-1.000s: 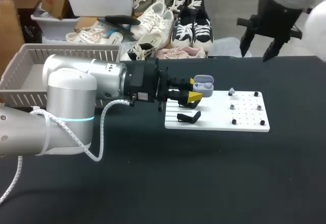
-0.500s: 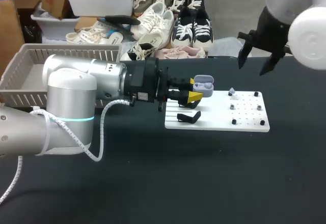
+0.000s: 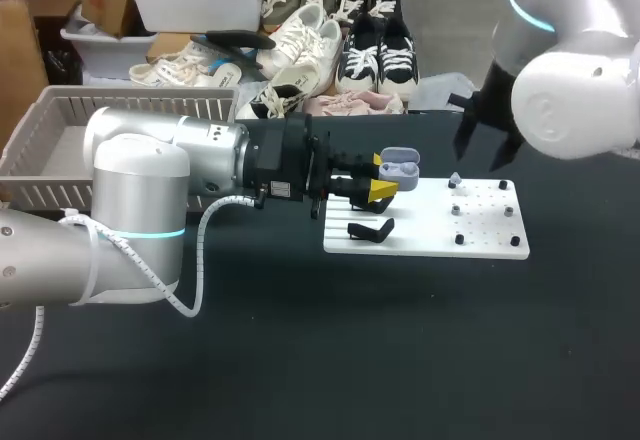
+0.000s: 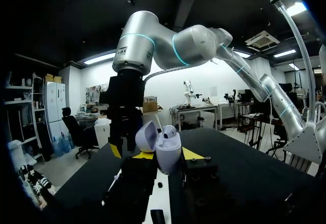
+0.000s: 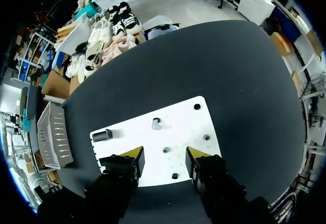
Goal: Pick up each earbud case from the left stands, insert the matching earbuds, close the lid, and place the case in the box.
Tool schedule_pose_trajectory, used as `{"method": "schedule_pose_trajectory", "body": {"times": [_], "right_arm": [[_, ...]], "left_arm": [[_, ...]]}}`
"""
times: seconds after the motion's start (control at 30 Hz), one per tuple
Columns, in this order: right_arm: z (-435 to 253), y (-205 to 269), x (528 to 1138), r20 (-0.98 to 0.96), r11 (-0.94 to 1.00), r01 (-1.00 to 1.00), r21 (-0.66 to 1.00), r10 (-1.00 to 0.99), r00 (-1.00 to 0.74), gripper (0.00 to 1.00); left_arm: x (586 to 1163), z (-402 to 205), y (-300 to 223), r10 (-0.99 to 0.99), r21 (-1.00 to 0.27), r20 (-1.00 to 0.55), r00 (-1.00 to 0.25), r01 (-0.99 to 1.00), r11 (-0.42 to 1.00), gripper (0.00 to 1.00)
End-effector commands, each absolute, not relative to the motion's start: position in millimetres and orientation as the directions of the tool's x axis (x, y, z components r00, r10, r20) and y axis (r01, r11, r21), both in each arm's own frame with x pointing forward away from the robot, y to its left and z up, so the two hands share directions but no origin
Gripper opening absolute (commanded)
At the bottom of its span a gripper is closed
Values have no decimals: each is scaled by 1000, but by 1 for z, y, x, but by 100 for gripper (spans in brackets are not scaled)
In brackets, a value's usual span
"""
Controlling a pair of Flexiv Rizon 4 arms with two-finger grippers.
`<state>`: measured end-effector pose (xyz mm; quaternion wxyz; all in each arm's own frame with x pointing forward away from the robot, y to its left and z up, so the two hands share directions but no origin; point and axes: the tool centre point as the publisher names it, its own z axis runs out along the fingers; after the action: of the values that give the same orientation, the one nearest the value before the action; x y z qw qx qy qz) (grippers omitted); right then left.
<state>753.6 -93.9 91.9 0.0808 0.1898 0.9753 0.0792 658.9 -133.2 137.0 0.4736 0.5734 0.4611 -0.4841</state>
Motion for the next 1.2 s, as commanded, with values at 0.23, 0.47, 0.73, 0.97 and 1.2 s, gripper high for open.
{"method": "schedule_pose_trajectory", "body": {"times": [0.23,0.47,0.73,0.97,1.2], "right_arm": [[76,-92,751,-137,894,369,252,411,-901,64],[63,-87,752,-119,885,376,274,419,-900,53],[55,-79,759,-99,877,378,297,422,-901,50],[51,-75,767,-98,872,379,309,426,-899,50],[45,-75,775,-95,869,385,310,432,-897,49]], "left_arm": [[660,137,-134,70,97,-992,106,987,-128,0],[660,137,-134,70,97,-992,106,987,-128,0],[660,137,-134,70,97,-992,106,987,-128,0],[660,137,-134,70,97,-992,106,987,-128,0],[660,137,-134,70,97,-992,106,987,-128,0]]}}
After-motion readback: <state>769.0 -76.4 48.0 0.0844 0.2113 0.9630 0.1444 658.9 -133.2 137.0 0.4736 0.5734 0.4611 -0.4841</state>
